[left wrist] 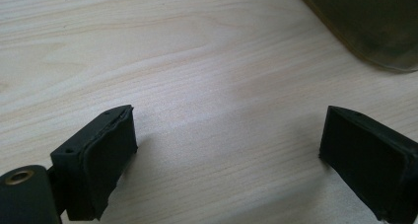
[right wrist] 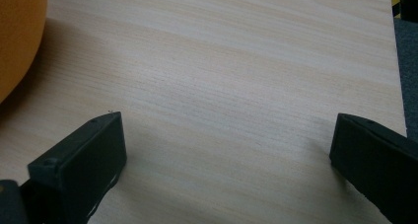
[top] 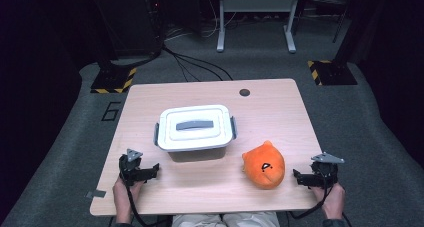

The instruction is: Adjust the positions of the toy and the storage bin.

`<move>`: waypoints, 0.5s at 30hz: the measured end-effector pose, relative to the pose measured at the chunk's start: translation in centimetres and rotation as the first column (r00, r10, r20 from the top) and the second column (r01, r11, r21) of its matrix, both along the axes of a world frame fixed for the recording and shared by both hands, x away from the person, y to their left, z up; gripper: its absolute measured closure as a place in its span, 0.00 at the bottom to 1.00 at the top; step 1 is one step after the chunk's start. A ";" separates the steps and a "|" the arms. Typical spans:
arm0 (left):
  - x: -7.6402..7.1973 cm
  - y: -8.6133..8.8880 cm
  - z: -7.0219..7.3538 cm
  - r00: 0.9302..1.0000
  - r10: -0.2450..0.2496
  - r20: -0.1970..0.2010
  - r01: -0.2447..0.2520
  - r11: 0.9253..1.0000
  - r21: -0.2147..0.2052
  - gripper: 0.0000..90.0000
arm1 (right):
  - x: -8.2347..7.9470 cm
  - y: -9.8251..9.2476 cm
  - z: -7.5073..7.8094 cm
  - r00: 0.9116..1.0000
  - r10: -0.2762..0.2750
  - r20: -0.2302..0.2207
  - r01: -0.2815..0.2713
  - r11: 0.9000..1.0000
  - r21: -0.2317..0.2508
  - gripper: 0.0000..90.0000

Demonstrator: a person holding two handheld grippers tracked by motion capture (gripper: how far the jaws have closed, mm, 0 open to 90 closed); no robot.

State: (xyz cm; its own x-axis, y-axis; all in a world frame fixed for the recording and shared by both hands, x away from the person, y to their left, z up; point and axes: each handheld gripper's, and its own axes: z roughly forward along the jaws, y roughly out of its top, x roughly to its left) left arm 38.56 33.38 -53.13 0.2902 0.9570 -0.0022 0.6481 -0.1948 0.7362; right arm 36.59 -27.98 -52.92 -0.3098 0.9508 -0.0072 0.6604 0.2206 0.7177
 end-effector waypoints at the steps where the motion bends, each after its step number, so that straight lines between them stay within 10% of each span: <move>1: 0.0 0.0 0.0 1.000 0.001 0.000 -0.001 1.000 0.000 0.07 | 0.0 0.0 0.0 1.000 -0.001 0.001 0.001 1.000 0.001 0.00; 15: 0.0 -0.1 0.0 1.000 0.006 0.001 -0.006 1.000 -0.001 0.07 | 0.0 0.1 0.0 1.000 -0.006 -0.003 0.006 1.000 0.005 0.00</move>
